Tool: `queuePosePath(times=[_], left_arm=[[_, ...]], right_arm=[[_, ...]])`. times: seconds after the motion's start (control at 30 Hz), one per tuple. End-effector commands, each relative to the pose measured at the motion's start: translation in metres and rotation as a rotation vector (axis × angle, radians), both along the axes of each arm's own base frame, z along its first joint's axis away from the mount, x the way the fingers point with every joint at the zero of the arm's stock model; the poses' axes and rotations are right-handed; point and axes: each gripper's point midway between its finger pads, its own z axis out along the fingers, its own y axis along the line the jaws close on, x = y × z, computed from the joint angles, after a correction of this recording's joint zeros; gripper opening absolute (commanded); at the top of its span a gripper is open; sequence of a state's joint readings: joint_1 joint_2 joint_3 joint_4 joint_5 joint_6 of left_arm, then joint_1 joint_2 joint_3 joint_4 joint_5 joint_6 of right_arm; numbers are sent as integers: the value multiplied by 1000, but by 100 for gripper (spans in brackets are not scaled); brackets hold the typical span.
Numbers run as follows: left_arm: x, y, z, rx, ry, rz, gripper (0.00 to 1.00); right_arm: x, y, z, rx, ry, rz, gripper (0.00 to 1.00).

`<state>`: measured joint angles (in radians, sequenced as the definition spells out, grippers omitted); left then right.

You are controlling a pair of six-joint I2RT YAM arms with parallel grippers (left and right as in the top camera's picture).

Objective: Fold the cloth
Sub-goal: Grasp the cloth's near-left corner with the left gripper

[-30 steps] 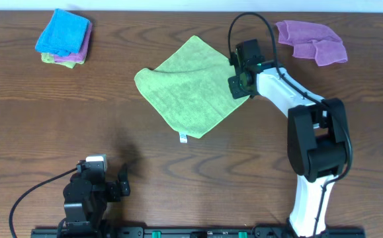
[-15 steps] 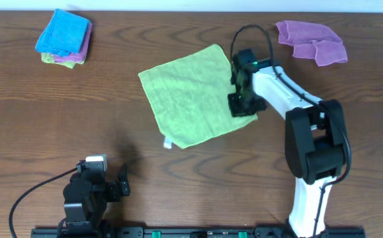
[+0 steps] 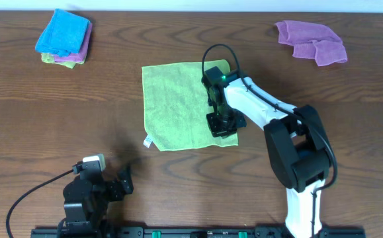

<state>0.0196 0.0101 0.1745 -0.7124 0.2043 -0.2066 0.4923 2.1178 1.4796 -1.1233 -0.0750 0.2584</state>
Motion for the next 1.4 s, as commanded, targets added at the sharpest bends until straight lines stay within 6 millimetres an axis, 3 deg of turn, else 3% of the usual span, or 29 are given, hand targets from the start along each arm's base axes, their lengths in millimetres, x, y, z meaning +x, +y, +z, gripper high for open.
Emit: queuePosePath(times=[0.0, 0.07, 0.17, 0.33, 0.43, 0.53, 0.67, 0.93, 1.03, 1.17, 1.37], left_arm=[[0, -9, 2, -252, 31, 114, 95], [4, -15, 10, -406, 30, 173, 95], [8, -28, 22, -584, 33, 187, 95], [16, -34, 41, -624, -32, 140, 95], [22, -35, 47, -570, -94, 81, 96], [26, -47, 38, -571, -71, 5, 95], [34, -51, 25, -550, -4, -20, 95], [51, -58, 8, -474, 114, -102, 96], [69, -59, 15, -377, 151, -141, 96], [92, -56, 11, -276, 224, -159, 96], [119, -59, -18, -262, 325, -177, 96]], right_arm=[[3, 3, 37, 54, -73, -19, 72], [4, 3, 61, 83, -123, -1, 98], [7, 12, 107, 189, -232, -4, 99], [8, 33, 181, 415, -425, 72, 99], [5, 31, 216, 460, -541, 132, 99], [5, 29, 236, 484, -618, 173, 99], [7, 29, 248, 497, -670, 189, 99], [15, 17, 248, 480, -683, 167, 99], [19, 11, 248, 471, -690, 161, 99], [22, 3, 247, 460, -692, 148, 99], [27, -5, 247, 449, -700, 137, 99]])
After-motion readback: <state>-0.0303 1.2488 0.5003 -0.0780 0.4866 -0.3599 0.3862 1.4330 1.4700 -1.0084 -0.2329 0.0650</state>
